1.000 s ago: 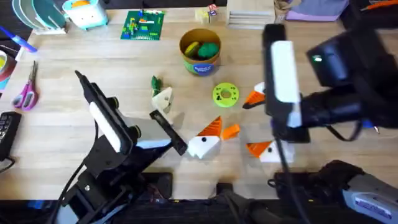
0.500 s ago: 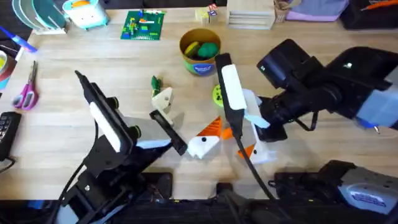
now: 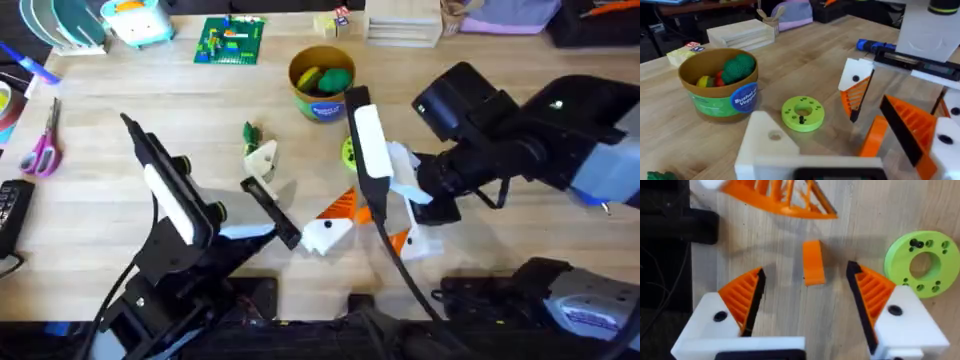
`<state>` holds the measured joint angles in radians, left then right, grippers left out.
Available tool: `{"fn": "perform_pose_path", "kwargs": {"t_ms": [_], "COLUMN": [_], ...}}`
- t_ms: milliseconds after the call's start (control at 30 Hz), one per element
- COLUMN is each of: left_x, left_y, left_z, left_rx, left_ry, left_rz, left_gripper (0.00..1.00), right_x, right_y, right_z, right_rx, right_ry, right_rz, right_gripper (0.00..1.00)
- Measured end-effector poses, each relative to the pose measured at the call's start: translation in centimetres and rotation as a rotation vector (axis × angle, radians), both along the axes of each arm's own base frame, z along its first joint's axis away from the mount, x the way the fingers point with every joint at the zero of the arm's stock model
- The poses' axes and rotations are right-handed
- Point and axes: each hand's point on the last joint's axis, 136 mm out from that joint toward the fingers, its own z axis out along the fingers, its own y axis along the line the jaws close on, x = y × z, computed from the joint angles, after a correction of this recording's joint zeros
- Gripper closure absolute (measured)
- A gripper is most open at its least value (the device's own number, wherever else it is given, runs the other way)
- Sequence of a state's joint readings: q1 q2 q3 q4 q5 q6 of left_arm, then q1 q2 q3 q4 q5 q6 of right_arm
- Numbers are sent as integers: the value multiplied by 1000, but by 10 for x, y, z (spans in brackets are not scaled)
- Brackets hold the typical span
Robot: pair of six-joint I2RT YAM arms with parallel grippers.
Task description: Pick up the gripper from the table and insert it into the empty holder that is missing its gripper. Then pick up a screw, insert it into the mounting hole, and use the screwdriver to tighten it. Finally, clean up the table by picking up the vegetable and placing it into the bucket.
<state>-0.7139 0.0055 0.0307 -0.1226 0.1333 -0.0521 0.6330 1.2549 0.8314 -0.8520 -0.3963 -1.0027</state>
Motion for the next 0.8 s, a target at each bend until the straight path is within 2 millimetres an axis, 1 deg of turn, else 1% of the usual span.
{"fn": "perform_pose_path", "kwargs": {"t_ms": [200, 300, 367, 467, 533, 567, 633, 667, 700, 733, 800], "left_x": [0, 0, 0, 0, 0, 0, 0, 0, 0, 0, 0], "left_y": [0, 0, 0, 0, 0, 0, 0, 0, 0, 0, 0], "left_z": [0, 0, 0, 0, 0, 0, 0, 0, 0, 0, 0], "left_rx": [0, 0, 0, 0, 0, 0, 0, 0, 0, 0, 0], "left_ry": [0, 0, 0, 0, 0, 0, 0, 0, 0, 0, 0], "left_rz": [0, 0, 0, 0, 0, 0, 0, 0, 0, 0, 0], "left_gripper": [8, 8, 8, 7, 9, 8, 8, 9, 8, 8, 8], "right_x": [1, 2, 3, 5, 5, 6, 5, 6, 6, 7, 7], "right_y": [-1, -2, -1, 0, 1, 1, 1, 1, 1, 2, 2], "right_z": [-1, -1, -1, 0, 0, 0, 0, 0, 0, 0, 1], "right_rx": [-9, -11, -8, -2, 1, 2, 2, 2, 3, 5, 7], "right_ry": [-7, -9, -13, -22, -26, -27, -28, -28, -29, -32, -36], "right_rz": [-2, -2, -2, -2, -2, -1, 1, 1, 0, 0, 0], "right_gripper": [9, 107, 147, 236, 330, 401, 649, 808, 942, 977, 990]}}
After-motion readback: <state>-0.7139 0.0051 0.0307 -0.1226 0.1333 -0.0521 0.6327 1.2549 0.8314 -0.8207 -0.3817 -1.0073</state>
